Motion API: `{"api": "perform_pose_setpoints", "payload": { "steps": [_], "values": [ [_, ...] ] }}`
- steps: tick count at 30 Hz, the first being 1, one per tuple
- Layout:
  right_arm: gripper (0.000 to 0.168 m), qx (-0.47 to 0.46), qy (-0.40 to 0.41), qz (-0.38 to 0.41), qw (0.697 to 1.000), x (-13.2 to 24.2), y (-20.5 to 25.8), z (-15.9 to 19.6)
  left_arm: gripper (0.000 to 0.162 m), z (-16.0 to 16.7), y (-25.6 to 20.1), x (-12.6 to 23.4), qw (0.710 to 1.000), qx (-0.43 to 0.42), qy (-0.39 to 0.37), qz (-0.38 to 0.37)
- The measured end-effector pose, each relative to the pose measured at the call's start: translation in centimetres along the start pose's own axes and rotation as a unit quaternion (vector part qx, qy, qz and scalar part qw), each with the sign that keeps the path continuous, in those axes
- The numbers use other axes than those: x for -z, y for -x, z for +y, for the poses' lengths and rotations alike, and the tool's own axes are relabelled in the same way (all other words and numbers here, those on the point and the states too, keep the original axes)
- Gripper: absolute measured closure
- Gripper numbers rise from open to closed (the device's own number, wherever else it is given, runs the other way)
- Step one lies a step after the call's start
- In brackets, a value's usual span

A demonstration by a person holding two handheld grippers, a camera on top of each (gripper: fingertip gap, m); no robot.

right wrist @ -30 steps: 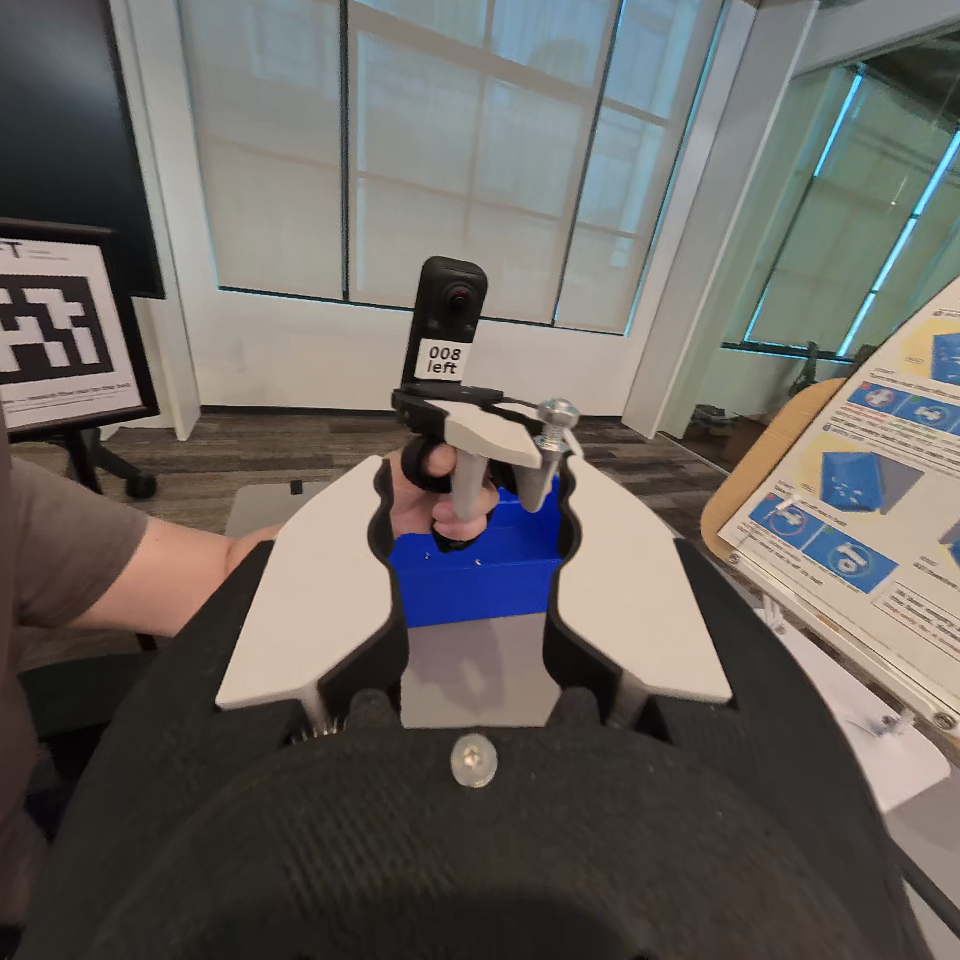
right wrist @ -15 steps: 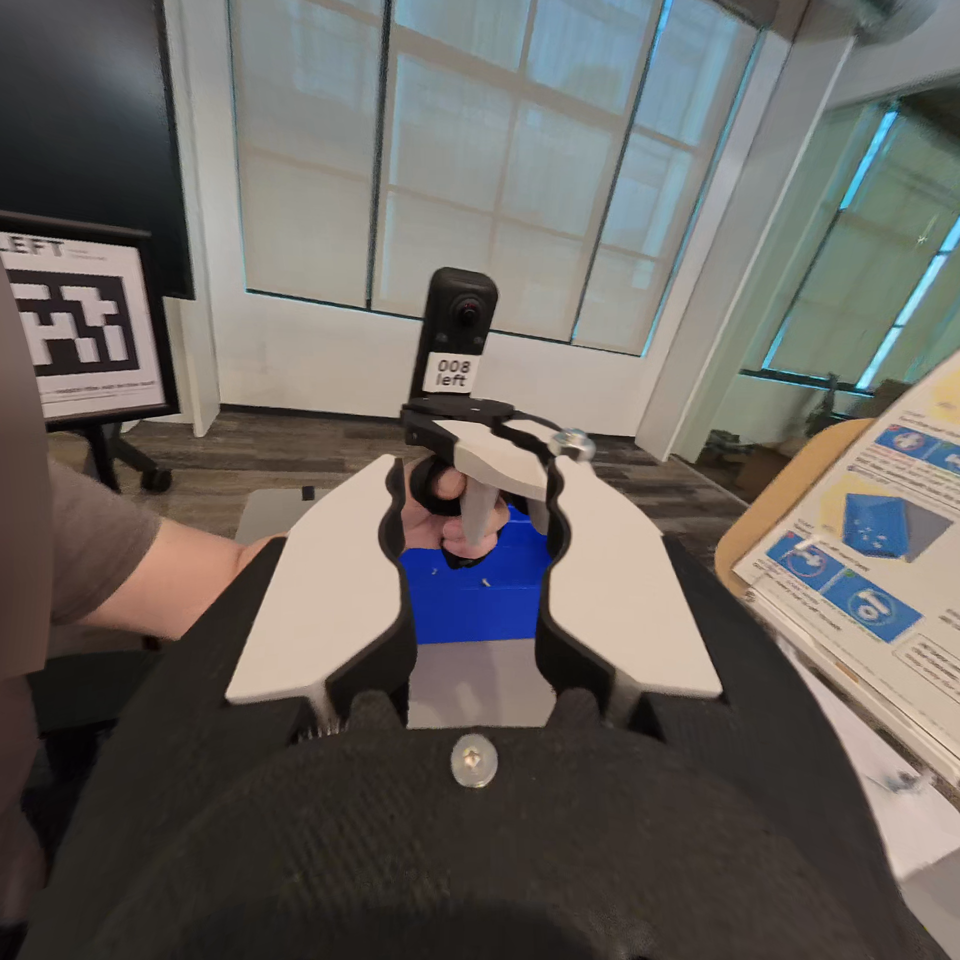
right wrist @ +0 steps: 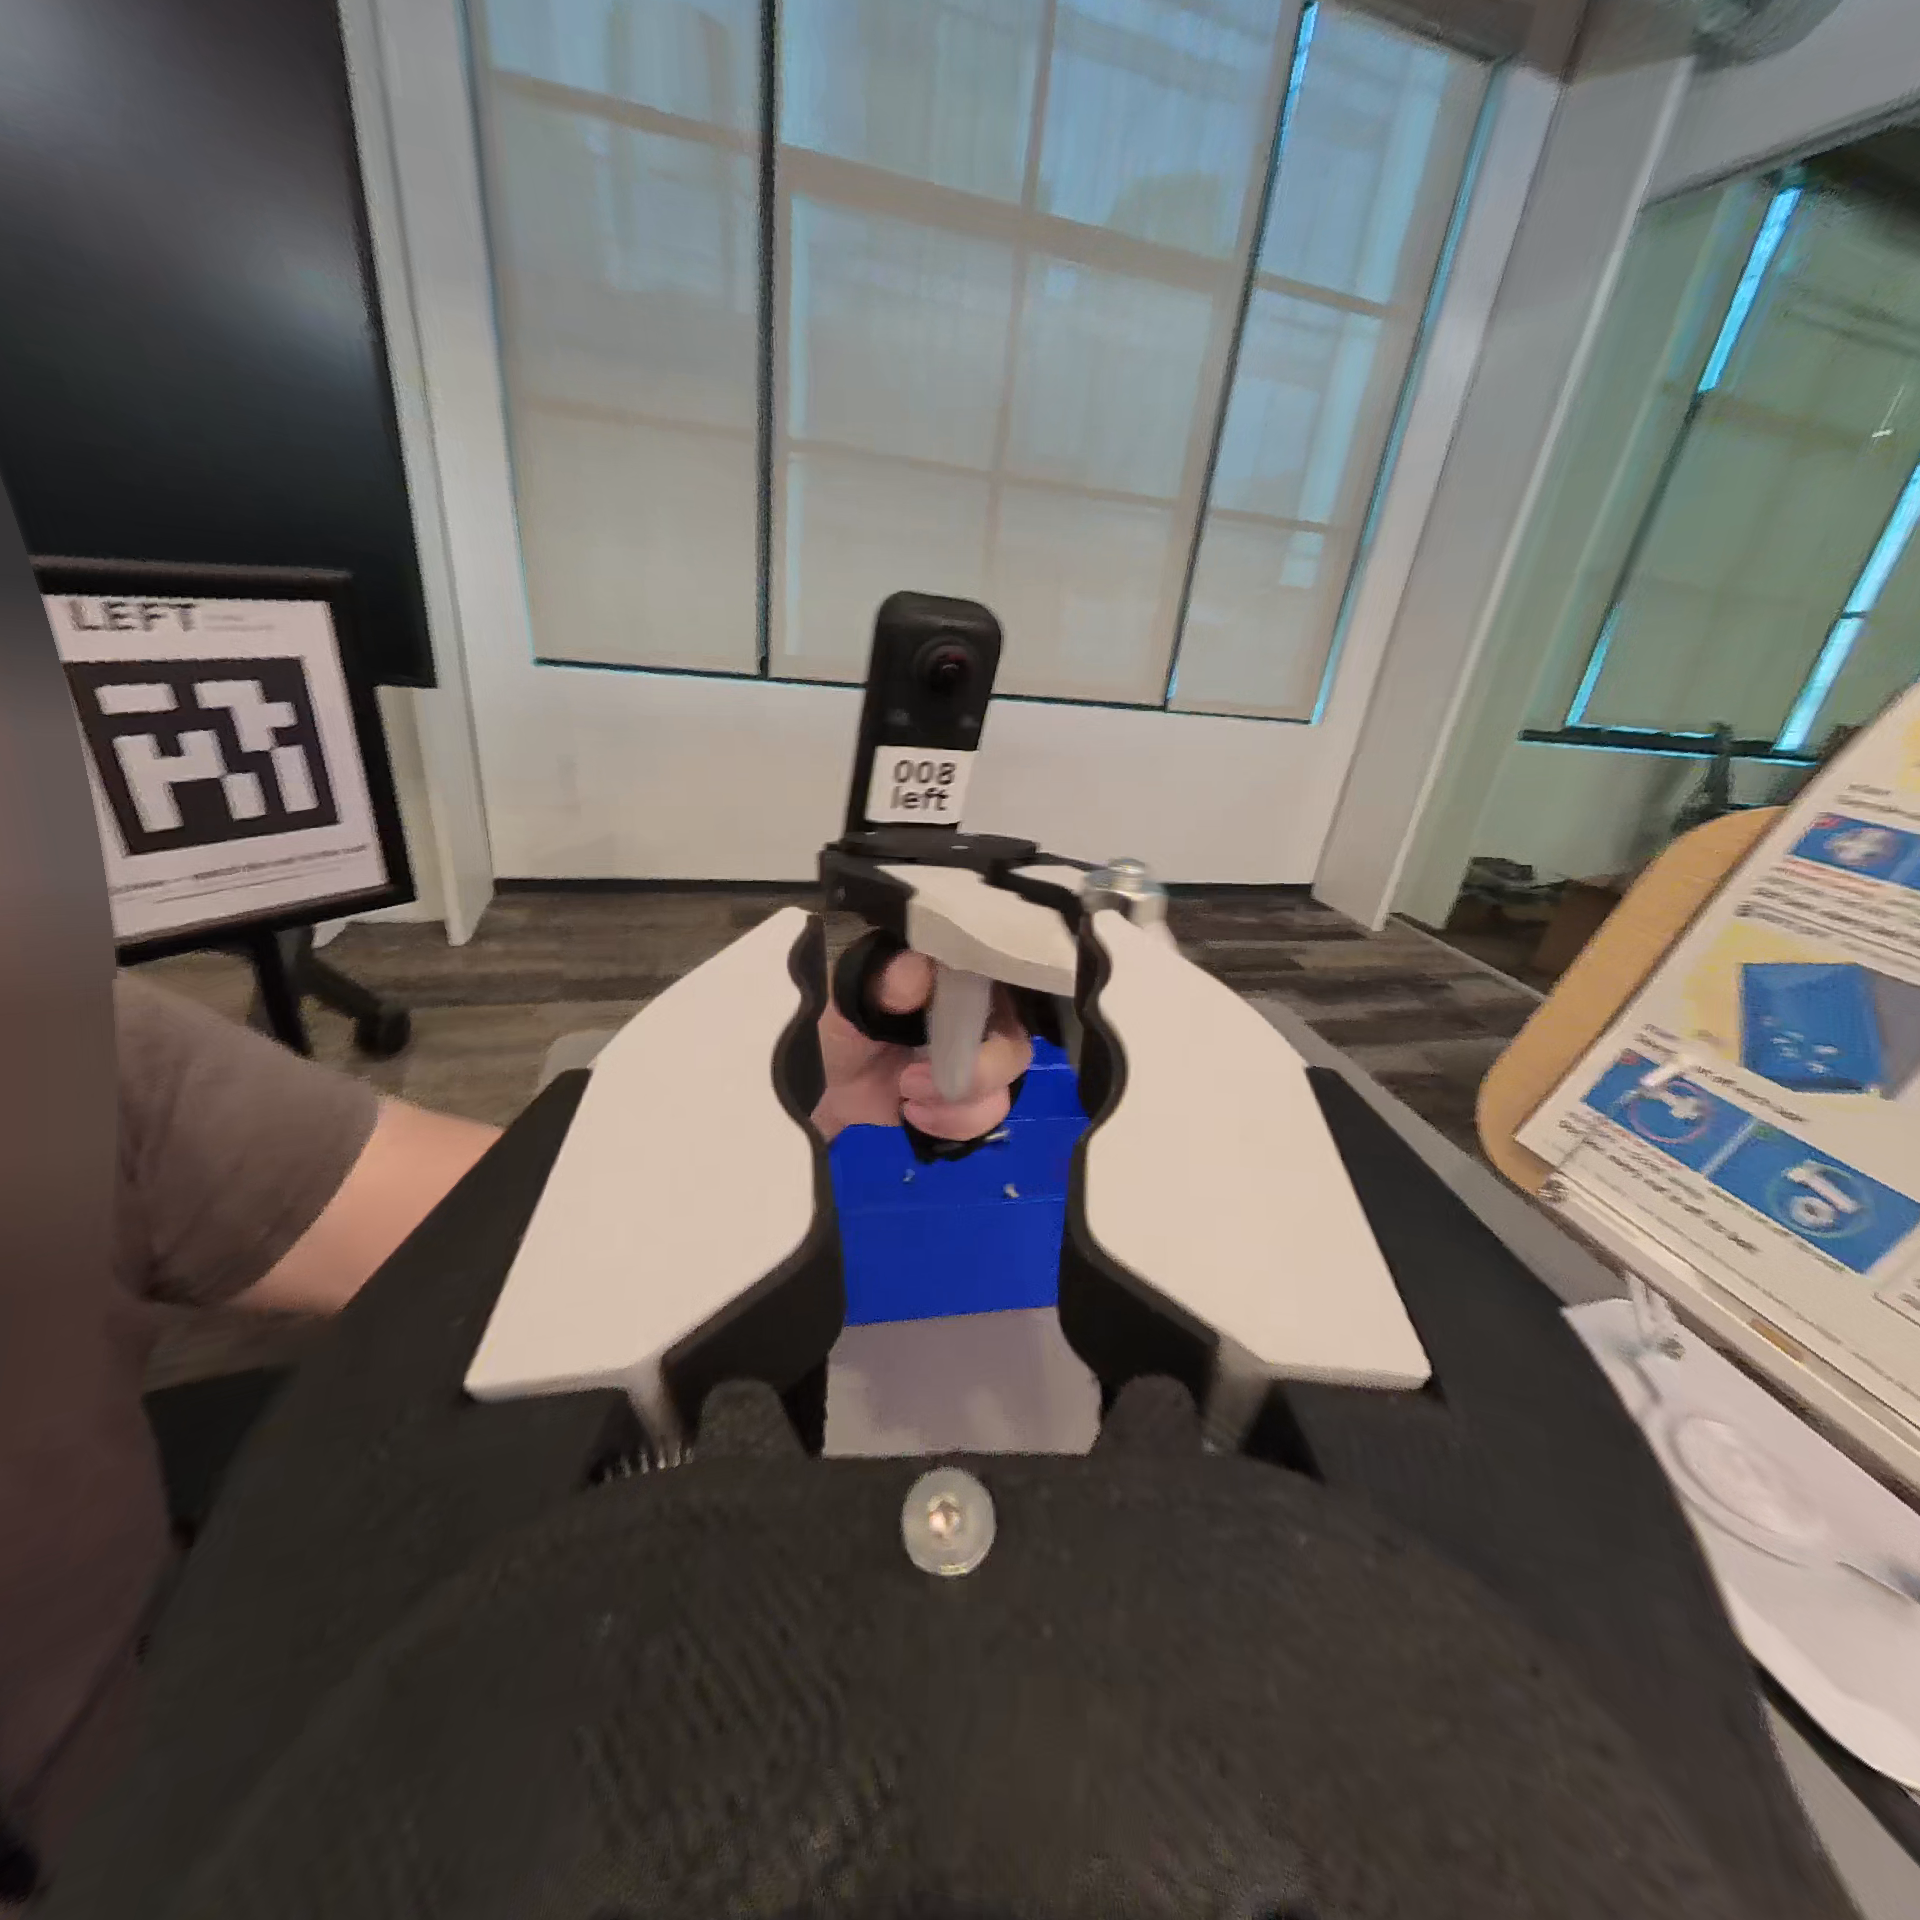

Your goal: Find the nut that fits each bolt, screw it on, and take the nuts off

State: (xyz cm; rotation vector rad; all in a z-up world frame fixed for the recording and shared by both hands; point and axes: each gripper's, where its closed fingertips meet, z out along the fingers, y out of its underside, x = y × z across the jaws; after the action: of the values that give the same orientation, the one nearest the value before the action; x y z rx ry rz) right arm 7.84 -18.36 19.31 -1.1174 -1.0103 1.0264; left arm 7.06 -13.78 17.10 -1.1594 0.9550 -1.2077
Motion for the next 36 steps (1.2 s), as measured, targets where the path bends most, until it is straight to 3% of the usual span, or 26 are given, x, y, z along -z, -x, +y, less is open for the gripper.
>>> {"api": "perform_pose_setpoints", "payload": {
  "steps": [3, 13, 23, 32, 36],
  "values": [
    [0.120, -0.006, -0.002, 0.028, 1.000, 0.1, -1.5, 0.0, 0.144, 0.1, -0.9, -0.3, 1.000, -0.001, 0.003, 0.018],
    [0.123, -0.024, 0.019, 0.010, 0.999, -1.5, -2.3, 1.4, 0.144, 0.7, -1.9, -1.0, 0.999, -0.012, 0.016, 0.031],
    [0.150, -0.039, 0.016, -0.001, 0.999, -1.6, -2.4, 1.5, 0.144, 0.8, -2.2, -1.2, 0.999, -0.016, 0.020, 0.035],
    [0.150, -0.042, 0.020, 0.003, 0.999, -1.5, -2.6, 1.5, 0.144, 0.9, -2.1, -1.3, 0.999, -0.025, 0.015, 0.031],
    [0.150, -0.047, 0.022, 0.006, 0.999, -1.4, -2.8, 1.7, 0.121, 0.6, -1.8, -1.3, 0.999, -0.030, 0.004, 0.014]
  ]
}}
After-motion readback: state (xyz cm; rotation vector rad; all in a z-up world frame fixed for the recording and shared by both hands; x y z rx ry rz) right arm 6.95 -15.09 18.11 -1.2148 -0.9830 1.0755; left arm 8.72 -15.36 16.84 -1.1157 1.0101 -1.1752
